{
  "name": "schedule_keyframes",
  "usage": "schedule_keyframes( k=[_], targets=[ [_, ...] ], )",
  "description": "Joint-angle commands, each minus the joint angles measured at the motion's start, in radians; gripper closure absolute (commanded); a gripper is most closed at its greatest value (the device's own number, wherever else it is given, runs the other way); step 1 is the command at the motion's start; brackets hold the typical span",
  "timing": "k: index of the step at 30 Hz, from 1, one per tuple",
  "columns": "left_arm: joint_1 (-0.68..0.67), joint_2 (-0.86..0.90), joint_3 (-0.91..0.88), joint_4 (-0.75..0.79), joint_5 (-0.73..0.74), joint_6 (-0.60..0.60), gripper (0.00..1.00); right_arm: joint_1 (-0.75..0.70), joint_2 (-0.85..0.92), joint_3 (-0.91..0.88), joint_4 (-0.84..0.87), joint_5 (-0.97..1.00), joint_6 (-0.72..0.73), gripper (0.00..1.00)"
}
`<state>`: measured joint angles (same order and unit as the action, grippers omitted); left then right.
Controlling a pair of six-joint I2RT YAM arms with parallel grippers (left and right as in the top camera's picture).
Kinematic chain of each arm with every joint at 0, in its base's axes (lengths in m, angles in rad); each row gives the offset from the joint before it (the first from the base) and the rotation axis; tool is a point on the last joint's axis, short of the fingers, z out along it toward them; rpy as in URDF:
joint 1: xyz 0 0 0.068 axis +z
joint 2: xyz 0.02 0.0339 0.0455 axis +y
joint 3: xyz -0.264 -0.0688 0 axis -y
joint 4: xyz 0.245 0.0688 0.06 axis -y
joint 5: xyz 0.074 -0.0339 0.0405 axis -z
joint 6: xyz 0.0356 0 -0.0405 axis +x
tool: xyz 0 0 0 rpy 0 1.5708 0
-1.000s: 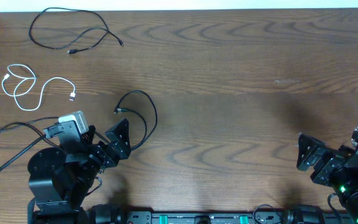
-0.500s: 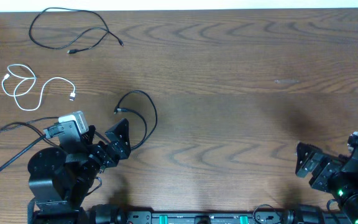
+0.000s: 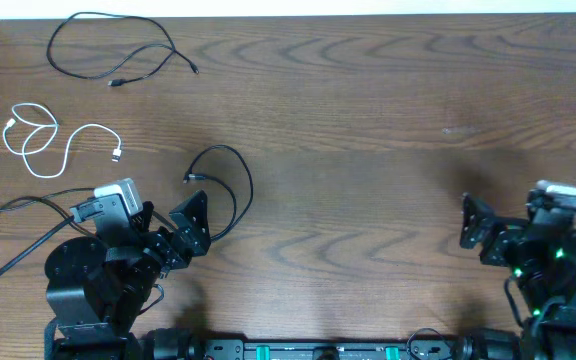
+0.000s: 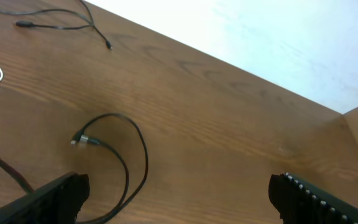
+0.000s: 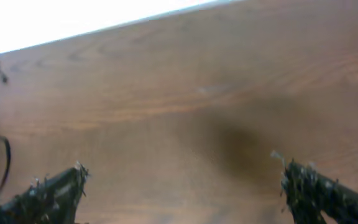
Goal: Untangle cables
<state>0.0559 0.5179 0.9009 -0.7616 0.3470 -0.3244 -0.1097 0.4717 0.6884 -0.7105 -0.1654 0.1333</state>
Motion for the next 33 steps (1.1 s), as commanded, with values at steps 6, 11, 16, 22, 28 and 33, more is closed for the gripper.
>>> schedule_keyframes(
  k=[6,11,16,22,28,33],
  targets=[
    [-0.001,-0.003,0.013,-0.002,0.016,0.006,0.02,0.090,-0.227,-0.308,0.343,-0.056,-0.176,0.01],
    [-0.001,-0.003,0.013,-0.002,0.016,0.006,0.02,0.114,-0.327,-0.449,0.515,-0.020,-0.172,0.01],
    [-0.001,-0.003,0.013,-0.002,0.016,0.006,0.02,0.106,-0.399,-0.565,0.674,0.000,-0.165,0.01],
    [-0.001,-0.003,0.013,-0.002,0.015,0.006,0.02,0.079,-0.449,-0.668,0.781,0.085,-0.048,0.01],
    [-0.001,-0.003,0.013,-0.002,0.016,0.006,0.02,0.058,-0.463,-0.683,0.771,0.113,-0.052,0.01],
    [-0.001,-0.003,0.013,-0.001,0.016,0.006,0.02,0.049,-0.466,-0.683,0.734,0.141,-0.052,0.01]
  ],
)
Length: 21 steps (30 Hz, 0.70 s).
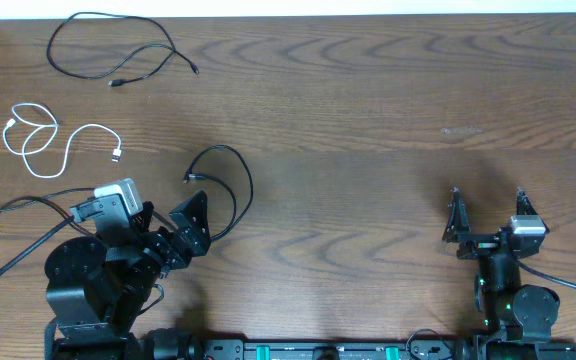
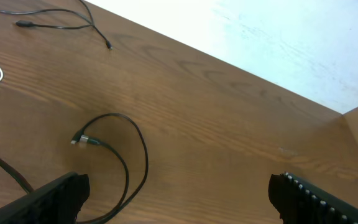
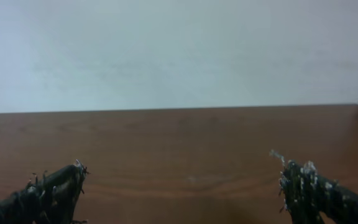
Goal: Untangle cables
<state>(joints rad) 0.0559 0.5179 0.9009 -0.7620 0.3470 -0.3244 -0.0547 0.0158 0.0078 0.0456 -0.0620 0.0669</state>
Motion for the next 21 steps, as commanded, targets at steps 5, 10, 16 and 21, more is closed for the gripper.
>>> schedule_keyframes(
  k=[5,10,16,21],
  targets=[
    [-0.001,-0.003,0.013,-0.001,0.016,0.006,0.02,0.000,-0.009,-0.003,-0.124,0.042,0.014,0.01],
    [-0.001,-0.003,0.013,-0.001,0.016,0.006,0.02,0.015,-0.010,-0.002,-0.121,0.045,0.014,0.01],
    [-0.001,-0.003,0.013,-0.001,0.016,0.006,0.02,0.057,-0.010,-0.002,-0.124,0.058,-0.031,0.01],
    [-0.001,-0.003,0.013,-0.001,0.016,0.006,0.02,0.090,-0.010,-0.002,-0.124,0.061,-0.088,0.01]
  ],
)
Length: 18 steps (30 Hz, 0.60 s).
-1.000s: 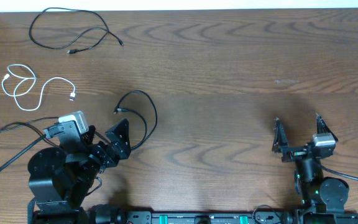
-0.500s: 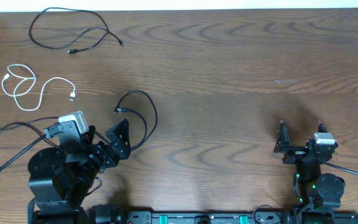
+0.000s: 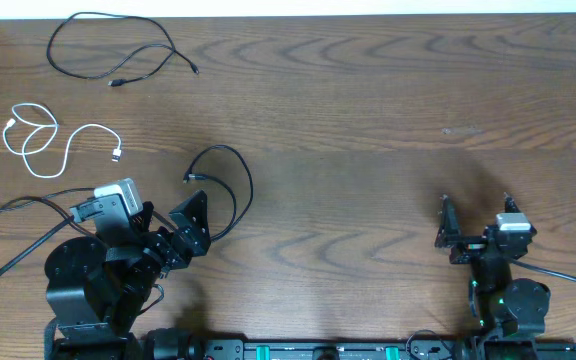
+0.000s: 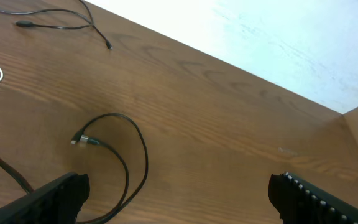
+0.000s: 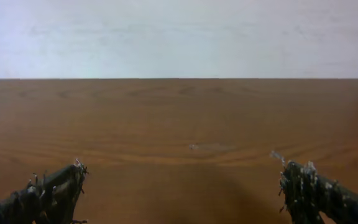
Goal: Untangle cables
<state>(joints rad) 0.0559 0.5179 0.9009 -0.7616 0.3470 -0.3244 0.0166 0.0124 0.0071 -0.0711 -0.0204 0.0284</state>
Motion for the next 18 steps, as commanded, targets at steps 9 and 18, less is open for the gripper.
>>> schedule_keyframes(
  k=[9,18],
  targets=[
    [-0.001,-0.003,0.013,-0.002,0.016,0.006,0.02,0.005,-0.007,-0.002,-0.008,0.023,-0.023,0.01],
    [-0.001,-0.003,0.013,-0.002,0.016,0.006,0.02,-0.010,-0.007,-0.002,-0.008,0.041,0.000,0.01]
  ],
)
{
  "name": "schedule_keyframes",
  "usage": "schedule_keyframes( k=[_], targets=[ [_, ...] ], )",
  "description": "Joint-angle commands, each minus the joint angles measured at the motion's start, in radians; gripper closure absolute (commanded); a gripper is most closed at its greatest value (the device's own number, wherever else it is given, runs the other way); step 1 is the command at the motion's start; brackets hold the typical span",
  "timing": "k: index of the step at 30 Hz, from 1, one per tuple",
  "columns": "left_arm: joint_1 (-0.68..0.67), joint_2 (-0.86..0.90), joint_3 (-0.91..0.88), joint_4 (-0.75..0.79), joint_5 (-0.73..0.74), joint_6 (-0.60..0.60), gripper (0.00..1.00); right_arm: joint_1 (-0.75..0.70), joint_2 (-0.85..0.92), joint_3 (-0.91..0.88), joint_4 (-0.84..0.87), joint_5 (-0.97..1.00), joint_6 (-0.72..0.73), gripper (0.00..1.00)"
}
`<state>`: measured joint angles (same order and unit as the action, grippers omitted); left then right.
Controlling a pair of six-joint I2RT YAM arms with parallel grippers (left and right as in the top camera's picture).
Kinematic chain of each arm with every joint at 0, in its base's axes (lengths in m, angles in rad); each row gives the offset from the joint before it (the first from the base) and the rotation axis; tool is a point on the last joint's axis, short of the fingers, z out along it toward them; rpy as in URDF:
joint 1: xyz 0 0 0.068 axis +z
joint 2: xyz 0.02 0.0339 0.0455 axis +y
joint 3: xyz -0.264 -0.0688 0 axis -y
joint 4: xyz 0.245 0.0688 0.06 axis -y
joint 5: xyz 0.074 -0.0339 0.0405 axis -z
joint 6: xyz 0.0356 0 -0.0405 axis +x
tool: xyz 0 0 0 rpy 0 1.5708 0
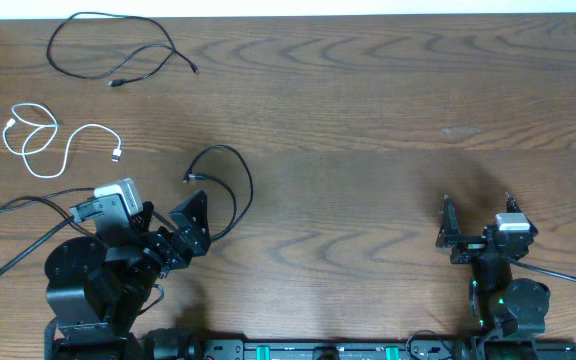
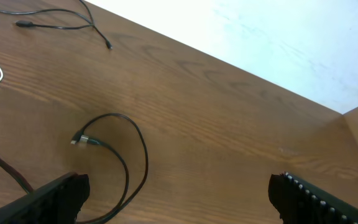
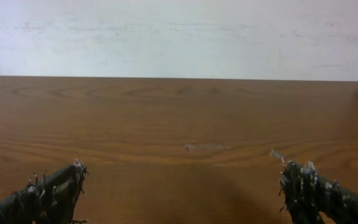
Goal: Untangle cables
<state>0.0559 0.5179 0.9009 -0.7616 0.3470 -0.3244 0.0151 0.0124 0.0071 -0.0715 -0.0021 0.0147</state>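
Note:
Three cables lie apart on the wooden table (image 1: 368, 120). A thin black cable (image 1: 118, 55) is at the far left, also in the left wrist view (image 2: 73, 18). Below it coils a white cable (image 1: 48, 140). A black loop cable (image 1: 230, 190) lies just ahead of my left gripper (image 1: 168, 225), and its plug end (image 2: 82, 141) shows in the left wrist view. My left gripper (image 2: 179, 199) is open and empty. At the front right my right gripper (image 1: 476, 225) faces the far edge, open and empty (image 3: 179, 196), with no cable near it.
A thick dark lead (image 1: 8, 215) runs from the table's left edge to the left arm's base. A white wall (image 3: 179, 37) stands behind the table's far edge. A small pale scuff (image 3: 207, 147) marks the wood ahead of the right gripper.
My right gripper has shifted only very slightly. The left arm and all three cables lie as before.
At first my right gripper was at the far right, open, pointing left and down at the table. Then it stood further in, facing the far wall. It has stayed there, open. My left gripper stayed open by the black loop throughout.

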Motion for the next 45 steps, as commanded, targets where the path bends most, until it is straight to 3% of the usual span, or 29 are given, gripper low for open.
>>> schedule_keyframes(
  k=[1,40,45],
  targets=[
    [-0.001,-0.003,0.013,-0.001,0.016,0.006,0.02,-0.009,-0.007,-0.002,-0.008,0.022,0.004,0.01],
    [-0.008,-0.006,0.008,-0.045,0.016,0.007,0.02,-0.008,-0.007,-0.002,-0.006,0.006,-0.023,0.01],
    [-0.034,-0.014,-0.032,-0.029,0.000,0.121,0.02,-0.008,-0.007,-0.002,-0.005,0.006,-0.023,0.01]
  ],
)
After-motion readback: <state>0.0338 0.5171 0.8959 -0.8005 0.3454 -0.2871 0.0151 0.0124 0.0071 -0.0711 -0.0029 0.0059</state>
